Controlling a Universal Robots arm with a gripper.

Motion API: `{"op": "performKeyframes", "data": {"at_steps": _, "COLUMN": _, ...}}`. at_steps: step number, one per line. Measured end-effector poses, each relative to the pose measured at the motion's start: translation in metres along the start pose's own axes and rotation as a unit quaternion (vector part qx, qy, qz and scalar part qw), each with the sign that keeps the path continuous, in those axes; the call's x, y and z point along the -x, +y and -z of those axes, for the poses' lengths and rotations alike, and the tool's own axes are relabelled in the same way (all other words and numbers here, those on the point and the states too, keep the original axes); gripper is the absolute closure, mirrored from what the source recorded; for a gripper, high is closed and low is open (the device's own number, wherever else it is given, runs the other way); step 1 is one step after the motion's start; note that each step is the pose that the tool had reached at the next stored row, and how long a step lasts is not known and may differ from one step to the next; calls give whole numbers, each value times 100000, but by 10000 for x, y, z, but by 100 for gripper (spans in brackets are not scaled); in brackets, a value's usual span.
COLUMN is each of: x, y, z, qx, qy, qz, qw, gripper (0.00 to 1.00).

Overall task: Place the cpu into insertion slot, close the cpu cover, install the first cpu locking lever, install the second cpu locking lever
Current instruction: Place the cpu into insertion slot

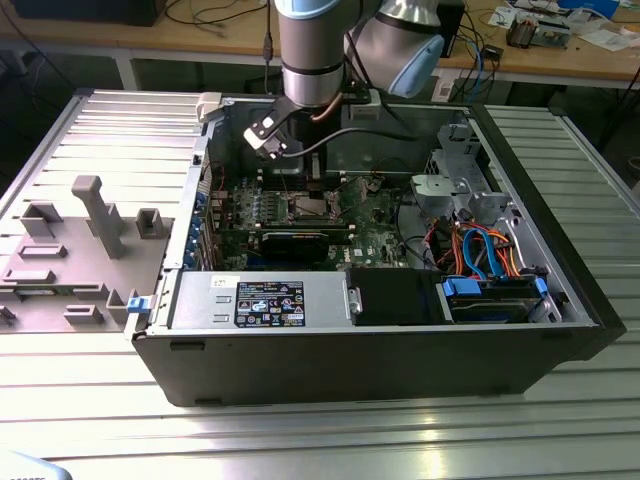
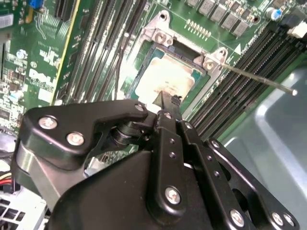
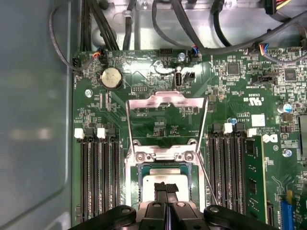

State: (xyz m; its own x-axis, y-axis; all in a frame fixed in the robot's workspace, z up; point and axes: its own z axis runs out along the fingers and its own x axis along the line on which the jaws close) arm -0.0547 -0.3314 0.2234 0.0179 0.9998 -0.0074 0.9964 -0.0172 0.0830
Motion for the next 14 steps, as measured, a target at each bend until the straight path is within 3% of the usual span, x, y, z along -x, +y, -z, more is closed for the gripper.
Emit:
{"op": "performKeyframes", "data": {"at_steps": 2, "x": 0, "y": 59, "z": -2, "qx": -1037, "qy": -25, "qz": 21, "qw": 99995, "gripper": 89}}
{"op": "performKeyframes", "data": {"at_steps": 3, "x": -1, "y": 84, "z": -4, "qx": -1721, "qy": -40, "qz": 14, "qw": 99985, "gripper": 89}}
{"op": "performKeyframes", "data": {"at_steps": 6, "x": -2, "y": 174, "z": 3, "qx": -4174, "qy": -88, "qz": 43, "qw": 99913, "gripper": 89}}
{"op": "performKeyframes", "data": {"at_steps": 10, "x": -2, "y": 210, "z": 89, "qx": -4428, "qy": -92, "qz": 47, "qw": 99902, "gripper": 89}}
{"op": "performKeyframes", "data": {"at_steps": 14, "x": -1, "y": 226, "z": 236, "qx": -4435, "qy": -83, "qz": 44, "qw": 99902, "gripper": 89}}
